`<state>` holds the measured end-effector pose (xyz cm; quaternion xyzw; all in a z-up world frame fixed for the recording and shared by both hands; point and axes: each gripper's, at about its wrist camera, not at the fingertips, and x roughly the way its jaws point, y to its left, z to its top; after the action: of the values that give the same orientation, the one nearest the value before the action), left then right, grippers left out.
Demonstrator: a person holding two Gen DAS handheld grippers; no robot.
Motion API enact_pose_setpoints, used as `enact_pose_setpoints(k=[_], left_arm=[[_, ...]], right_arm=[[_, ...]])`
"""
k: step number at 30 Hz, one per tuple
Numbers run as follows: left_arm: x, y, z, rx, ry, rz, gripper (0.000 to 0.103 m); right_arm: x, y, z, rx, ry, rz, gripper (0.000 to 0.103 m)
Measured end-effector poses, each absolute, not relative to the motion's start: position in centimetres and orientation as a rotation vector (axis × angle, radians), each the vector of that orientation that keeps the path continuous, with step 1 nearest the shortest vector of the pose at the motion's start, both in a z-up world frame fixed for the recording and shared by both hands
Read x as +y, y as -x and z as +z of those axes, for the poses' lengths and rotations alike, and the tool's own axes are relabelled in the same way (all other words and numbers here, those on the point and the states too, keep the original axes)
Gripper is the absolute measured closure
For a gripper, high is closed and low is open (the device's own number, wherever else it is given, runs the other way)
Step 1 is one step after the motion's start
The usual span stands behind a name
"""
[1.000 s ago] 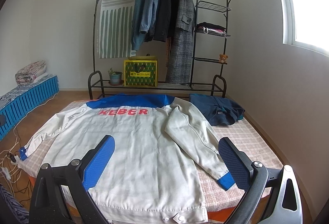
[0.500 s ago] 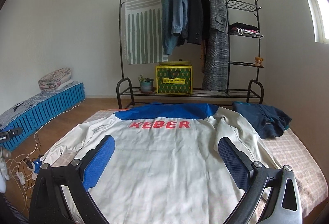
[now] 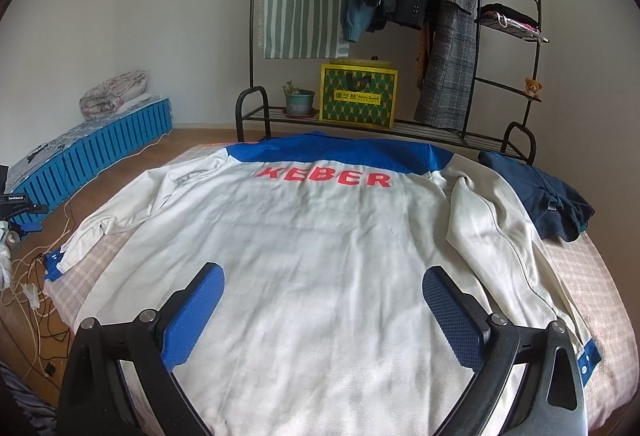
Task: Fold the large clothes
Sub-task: 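Grasp the blue sleeve cuff with the left tool, then lift the cuff and fold the sleeve across the jacket back with the left tool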
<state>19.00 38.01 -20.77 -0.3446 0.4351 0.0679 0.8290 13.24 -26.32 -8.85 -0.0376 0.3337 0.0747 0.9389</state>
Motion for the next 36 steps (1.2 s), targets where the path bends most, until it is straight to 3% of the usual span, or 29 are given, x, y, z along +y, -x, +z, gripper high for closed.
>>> enact_pose_setpoints(k=[19,21,23,25,29,31,36], left_arm=[[41.0,-18.9,-27.4,1.045,0.847,0.269,0.045],[40.5,-19.2,-27.4,1.049,0.808,0.286,0.052],[40.0,-19.5,-26.5,1.039,0.741,0.314,0.092],[39.4,-19.5,-24.6,0.982,0.685,0.301,0.098],[37.7,-18.6,-18.5,0.817,0.645,0.220,0.100],[36.4,-17.9,-14.9,0.725,0.618,0.157,0.100],[31.1,-15.7,-8.6,0.587,0.471,0.021,0.100]], right_arm=[[-24.3,-13.9,-10.0,0.738,0.136,0.177,0.003],[-24.1,-13.8,-10.1,0.740,0.144,0.180,0.003],[-24.0,-13.8,-10.3,0.746,0.149,0.182,0.003],[-24.0,-13.8,-10.4,0.752,0.148,0.183,0.003],[-24.0,-13.8,-10.6,0.769,0.142,0.192,0.003],[-23.9,-14.2,-10.9,0.798,0.133,0.207,0.008],[-22.6,-16.6,-11.4,0.939,0.031,0.319,0.031]])
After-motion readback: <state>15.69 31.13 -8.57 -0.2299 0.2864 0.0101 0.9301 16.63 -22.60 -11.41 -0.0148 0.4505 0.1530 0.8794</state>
